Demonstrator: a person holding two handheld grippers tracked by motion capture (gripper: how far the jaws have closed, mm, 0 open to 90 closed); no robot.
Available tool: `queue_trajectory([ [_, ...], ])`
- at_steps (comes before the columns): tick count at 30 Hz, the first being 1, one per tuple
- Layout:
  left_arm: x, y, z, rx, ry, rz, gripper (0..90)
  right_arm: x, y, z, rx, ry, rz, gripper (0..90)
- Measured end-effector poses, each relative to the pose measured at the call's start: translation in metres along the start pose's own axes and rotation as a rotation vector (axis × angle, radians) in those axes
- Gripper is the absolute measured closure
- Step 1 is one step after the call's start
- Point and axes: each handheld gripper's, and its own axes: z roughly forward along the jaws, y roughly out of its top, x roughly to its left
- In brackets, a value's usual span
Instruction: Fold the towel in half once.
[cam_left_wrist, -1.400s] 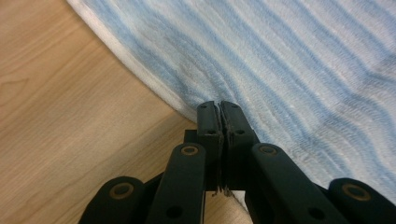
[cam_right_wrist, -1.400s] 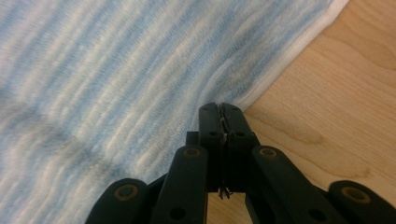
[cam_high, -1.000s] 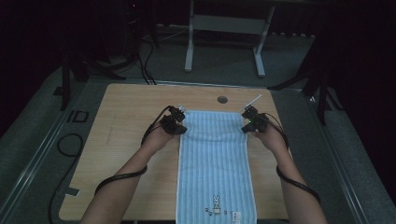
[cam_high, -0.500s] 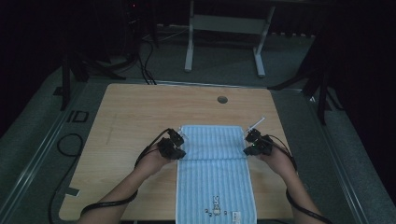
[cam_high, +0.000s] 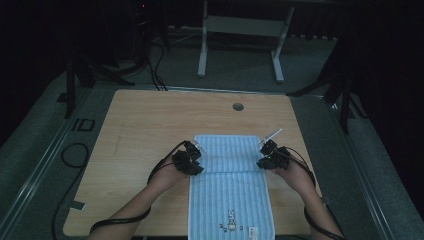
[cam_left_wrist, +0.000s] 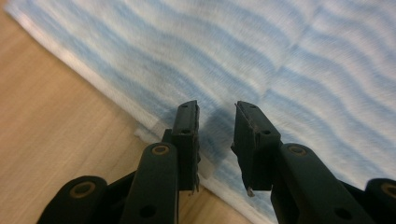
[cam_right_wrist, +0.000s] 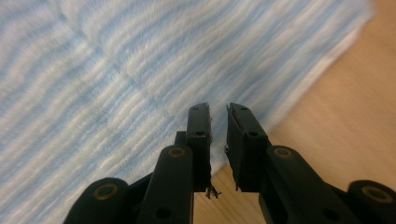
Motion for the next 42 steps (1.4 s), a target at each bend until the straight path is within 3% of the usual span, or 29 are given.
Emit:
queue_trajectory([
  [5,0.009,0.001,0.006,0.009,-0.01,-0.013,70.5,-0.003,0.002,0.025,0.068,0.01,0.006,79.0],
  [13,0.026,0.009,0.007,0.035,0.04,-0.013,70.5,-0.01,0.026,0.034,0.087,0.009,0.015,78.8],
  [24,0.051,0.008,0.005,0.041,0.081,-0.055,70.4,-0.014,0.055,0.045,0.093,0.021,0.033,77.5],
  [28,0.057,0.005,0.004,0.031,0.069,-0.08,70.4,-0.012,0.062,0.048,0.094,0.02,0.029,76.9],
  [34,0.055,0.005,0.003,0.053,0.064,-0.062,70.4,-0.012,0.062,0.048,0.088,0.027,0.037,76.1],
  [37,0.057,0.008,0.0,0.057,0.052,-0.07,70.3,-0.012,0.063,0.047,0.093,0.031,0.028,71.5],
  [42,0.072,0.023,-0.017,0.007,0.066,-0.099,64.6,-0.026,0.073,0.028,0.037,0.005,0.058,69.8],
])
